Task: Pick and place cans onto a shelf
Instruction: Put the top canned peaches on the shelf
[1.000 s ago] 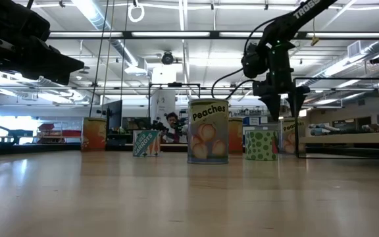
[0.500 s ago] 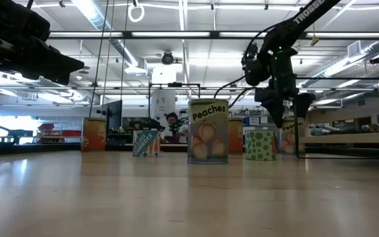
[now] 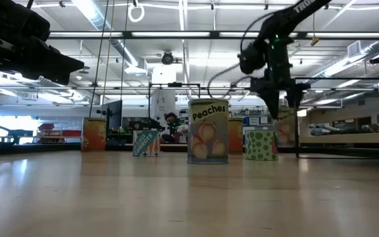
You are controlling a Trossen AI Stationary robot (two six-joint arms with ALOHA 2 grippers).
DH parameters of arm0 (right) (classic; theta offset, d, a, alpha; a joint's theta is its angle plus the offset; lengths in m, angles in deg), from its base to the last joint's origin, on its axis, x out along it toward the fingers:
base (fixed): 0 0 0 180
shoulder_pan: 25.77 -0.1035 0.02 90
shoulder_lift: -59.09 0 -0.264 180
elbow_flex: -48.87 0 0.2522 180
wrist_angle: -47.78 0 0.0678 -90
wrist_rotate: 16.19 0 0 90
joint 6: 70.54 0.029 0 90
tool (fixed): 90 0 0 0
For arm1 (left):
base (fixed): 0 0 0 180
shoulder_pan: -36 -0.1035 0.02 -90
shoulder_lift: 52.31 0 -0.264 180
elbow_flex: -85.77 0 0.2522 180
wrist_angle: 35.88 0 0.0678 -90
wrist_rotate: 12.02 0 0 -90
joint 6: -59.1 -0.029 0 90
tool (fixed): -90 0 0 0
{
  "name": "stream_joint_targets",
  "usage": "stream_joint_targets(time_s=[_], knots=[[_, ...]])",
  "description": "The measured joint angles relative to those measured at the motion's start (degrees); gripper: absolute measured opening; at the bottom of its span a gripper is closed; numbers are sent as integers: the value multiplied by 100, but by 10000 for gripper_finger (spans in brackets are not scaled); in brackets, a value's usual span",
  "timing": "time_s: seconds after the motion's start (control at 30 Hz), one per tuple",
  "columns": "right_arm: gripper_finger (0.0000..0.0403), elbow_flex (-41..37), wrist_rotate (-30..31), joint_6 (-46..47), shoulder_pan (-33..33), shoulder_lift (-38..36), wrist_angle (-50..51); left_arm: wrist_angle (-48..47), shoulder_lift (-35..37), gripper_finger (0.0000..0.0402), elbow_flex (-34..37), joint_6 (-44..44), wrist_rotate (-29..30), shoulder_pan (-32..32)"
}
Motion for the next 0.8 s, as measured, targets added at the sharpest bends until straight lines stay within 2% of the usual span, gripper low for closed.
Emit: stream_joint_targets(time_s=[0.2, 0.5, 0.63, 0.8], knots=[[323, 1521, 488, 603, -889, -19, 838, 0, 0, 5, 0, 0, 1, 0], [323, 3710, 492, 2061, -2624, -23, 1379, 0, 1, 5, -1, 1, 1, -1], [323, 4012, 372, 2971, -3381, -32, 1531, 0, 1, 5, 0, 1, 0, 0], [323, 3842, 293, 4403, -4358, -23, 1816, 0, 0, 5, -2, -1, 0, 0]])
